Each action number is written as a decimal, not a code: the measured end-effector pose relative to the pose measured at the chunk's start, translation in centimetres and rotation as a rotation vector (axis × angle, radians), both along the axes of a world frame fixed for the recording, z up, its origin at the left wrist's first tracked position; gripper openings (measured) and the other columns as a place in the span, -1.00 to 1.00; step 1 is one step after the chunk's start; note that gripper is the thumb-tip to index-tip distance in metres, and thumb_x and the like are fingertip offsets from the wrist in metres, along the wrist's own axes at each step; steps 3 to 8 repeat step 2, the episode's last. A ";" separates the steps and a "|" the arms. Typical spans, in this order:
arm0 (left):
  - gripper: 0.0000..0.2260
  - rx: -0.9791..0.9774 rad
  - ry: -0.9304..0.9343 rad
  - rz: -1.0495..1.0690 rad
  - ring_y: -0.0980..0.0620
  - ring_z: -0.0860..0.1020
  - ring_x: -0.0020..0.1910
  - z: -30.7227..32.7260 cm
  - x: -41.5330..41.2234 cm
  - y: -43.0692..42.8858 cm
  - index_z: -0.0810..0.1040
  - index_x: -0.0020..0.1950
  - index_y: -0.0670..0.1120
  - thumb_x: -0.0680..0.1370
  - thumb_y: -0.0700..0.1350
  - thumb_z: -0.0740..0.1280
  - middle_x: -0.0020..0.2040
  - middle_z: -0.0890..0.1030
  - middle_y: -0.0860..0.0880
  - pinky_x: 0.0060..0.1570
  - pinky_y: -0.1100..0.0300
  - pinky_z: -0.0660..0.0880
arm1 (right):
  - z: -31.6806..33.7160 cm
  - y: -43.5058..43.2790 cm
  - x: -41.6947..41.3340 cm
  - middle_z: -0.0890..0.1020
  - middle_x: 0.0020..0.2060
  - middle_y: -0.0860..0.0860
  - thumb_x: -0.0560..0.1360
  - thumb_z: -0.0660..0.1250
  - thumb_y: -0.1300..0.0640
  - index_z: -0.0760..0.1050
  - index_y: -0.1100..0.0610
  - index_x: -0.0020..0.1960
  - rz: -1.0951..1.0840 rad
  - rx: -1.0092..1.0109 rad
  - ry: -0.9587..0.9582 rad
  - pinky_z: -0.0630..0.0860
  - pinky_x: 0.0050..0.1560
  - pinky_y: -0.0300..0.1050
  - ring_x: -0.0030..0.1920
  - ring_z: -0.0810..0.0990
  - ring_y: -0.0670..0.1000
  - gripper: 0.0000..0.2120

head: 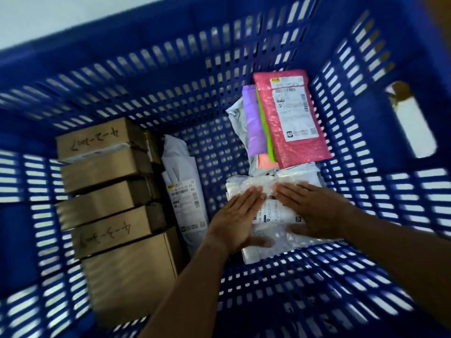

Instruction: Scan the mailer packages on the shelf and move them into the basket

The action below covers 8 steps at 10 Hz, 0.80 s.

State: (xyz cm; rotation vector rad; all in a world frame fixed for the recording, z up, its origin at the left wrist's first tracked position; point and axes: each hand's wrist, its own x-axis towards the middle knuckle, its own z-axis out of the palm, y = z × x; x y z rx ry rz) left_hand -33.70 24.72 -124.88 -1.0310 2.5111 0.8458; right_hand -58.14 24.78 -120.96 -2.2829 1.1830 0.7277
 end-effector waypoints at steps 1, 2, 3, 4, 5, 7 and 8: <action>-0.02 0.008 0.006 -0.009 0.08 -0.29 0.59 2.1 0.7 -0.3 -0.19 0.64 -0.04 0.44 0.50 0.10 0.62 -0.28 0.02 0.56 0.10 -0.20 | 1.7 0.7 1.7 -0.10 0.62 0.06 0.54 -0.08 -0.38 -0.17 0.15 0.63 -0.126 0.063 0.050 -0.04 0.57 -0.02 0.61 -0.07 0.02 -0.14; -0.25 0.028 -0.073 0.007 0.03 -0.24 0.60 4.4 1.5 -0.7 -0.14 0.64 -0.04 0.62 0.27 0.13 0.62 -0.24 -0.02 0.58 0.05 -0.15 | 4.1 0.3 3.4 -0.08 0.62 0.08 0.61 0.09 -0.23 -0.15 0.16 0.63 -0.192 0.099 0.083 -0.02 0.58 -0.01 0.61 -0.05 0.04 -0.21; -0.25 0.028 -0.073 0.007 0.03 -0.24 0.60 4.4 1.5 -0.7 -0.14 0.64 -0.04 0.62 0.27 0.13 0.62 -0.24 -0.02 0.58 0.05 -0.15 | 4.1 0.3 3.4 -0.08 0.62 0.08 0.61 0.09 -0.23 -0.15 0.16 0.63 -0.192 0.099 0.083 -0.02 0.58 -0.01 0.61 -0.05 0.04 -0.21; -0.25 0.028 -0.073 0.007 0.03 -0.24 0.60 4.4 1.5 -0.7 -0.14 0.64 -0.04 0.62 0.27 0.13 0.62 -0.24 -0.02 0.58 0.05 -0.15 | 4.1 0.3 3.4 -0.08 0.62 0.08 0.61 0.09 -0.23 -0.15 0.16 0.63 -0.192 0.099 0.083 -0.02 0.58 -0.01 0.61 -0.05 0.04 -0.21; -0.25 0.028 -0.073 0.007 0.03 -0.24 0.60 4.4 1.5 -0.7 -0.14 0.64 -0.04 0.62 0.27 0.13 0.62 -0.24 -0.02 0.58 0.05 -0.15 | 4.1 0.3 3.4 -0.08 0.62 0.08 0.61 0.09 -0.23 -0.15 0.16 0.63 -0.192 0.099 0.083 -0.02 0.58 -0.01 0.61 -0.05 0.04 -0.21; -0.25 0.028 -0.073 0.007 0.03 -0.24 0.60 4.4 1.5 -0.7 -0.14 0.64 -0.04 0.62 0.27 0.13 0.62 -0.24 -0.02 0.58 0.05 -0.15 | 4.1 0.3 3.4 -0.08 0.62 0.08 0.61 0.09 -0.23 -0.15 0.16 0.63 -0.192 0.099 0.083 -0.02 0.58 -0.01 0.61 -0.05 0.04 -0.21; -0.25 0.028 -0.073 0.007 0.03 -0.24 0.60 4.4 1.5 -0.7 -0.14 0.64 -0.04 0.62 0.27 0.13 0.62 -0.24 -0.02 0.58 0.05 -0.15 | 4.1 0.3 3.4 -0.08 0.62 0.08 0.61 0.09 -0.23 -0.15 0.16 0.63 -0.192 0.099 0.083 -0.02 0.58 -0.01 0.61 -0.05 0.04 -0.21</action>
